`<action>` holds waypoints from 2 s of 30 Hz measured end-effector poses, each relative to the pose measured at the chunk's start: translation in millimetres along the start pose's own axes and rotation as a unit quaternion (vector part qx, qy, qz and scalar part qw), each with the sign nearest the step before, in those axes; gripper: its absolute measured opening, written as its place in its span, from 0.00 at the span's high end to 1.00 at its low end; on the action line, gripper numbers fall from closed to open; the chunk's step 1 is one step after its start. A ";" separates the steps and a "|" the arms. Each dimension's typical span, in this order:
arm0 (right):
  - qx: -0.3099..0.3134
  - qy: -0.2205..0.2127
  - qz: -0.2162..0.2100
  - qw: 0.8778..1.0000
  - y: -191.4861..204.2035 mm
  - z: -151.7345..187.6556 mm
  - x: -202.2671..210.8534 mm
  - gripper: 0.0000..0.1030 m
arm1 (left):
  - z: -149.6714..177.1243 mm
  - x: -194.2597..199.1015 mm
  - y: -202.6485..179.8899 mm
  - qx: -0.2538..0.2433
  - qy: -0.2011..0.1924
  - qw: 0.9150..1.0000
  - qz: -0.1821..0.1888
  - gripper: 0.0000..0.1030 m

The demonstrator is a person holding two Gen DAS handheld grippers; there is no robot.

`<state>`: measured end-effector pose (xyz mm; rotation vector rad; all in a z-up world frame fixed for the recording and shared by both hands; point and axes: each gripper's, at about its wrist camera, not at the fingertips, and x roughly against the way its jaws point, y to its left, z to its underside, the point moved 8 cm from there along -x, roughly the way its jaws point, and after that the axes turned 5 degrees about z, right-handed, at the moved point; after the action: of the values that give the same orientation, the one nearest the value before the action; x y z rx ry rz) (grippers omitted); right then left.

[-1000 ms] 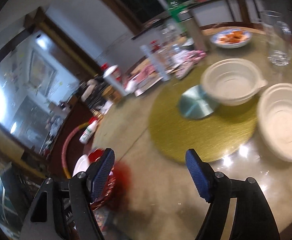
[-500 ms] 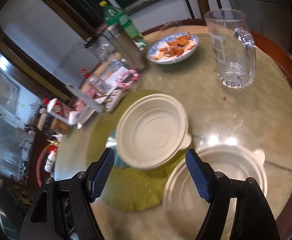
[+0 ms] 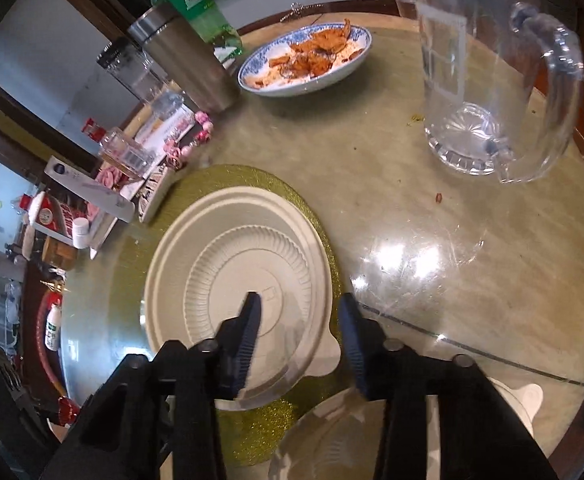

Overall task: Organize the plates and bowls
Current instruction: 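Grasp the rim of a cream ribbed plastic bowl with both tools, then lift the cream bowl and carry it toward the red bowl stack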

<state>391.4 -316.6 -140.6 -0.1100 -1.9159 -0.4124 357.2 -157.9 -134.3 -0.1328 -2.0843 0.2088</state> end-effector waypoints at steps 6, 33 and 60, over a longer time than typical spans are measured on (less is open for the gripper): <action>0.027 -0.013 -0.026 0.999 20.9 19.2 18.0 0.90 | 8.2 8.1 13.8 -0.015 0.010 1.000 0.000 0.81; 0.063 -0.079 -0.056 0.993 64.7 189.2 97.0 0.90 | 119.5 109.0 92.2 -0.036 -0.028 0.999 -0.005 0.81; 0.056 -0.095 -0.066 0.992 54.3 243.9 100.7 0.90 | 168.2 120.1 102.9 -0.052 -0.018 0.999 0.004 0.81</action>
<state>151.9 -196.1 -113.9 0.0540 -2.1380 -0.3928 152.4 -51.3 -135.5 -0.2000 -2.1312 0.1087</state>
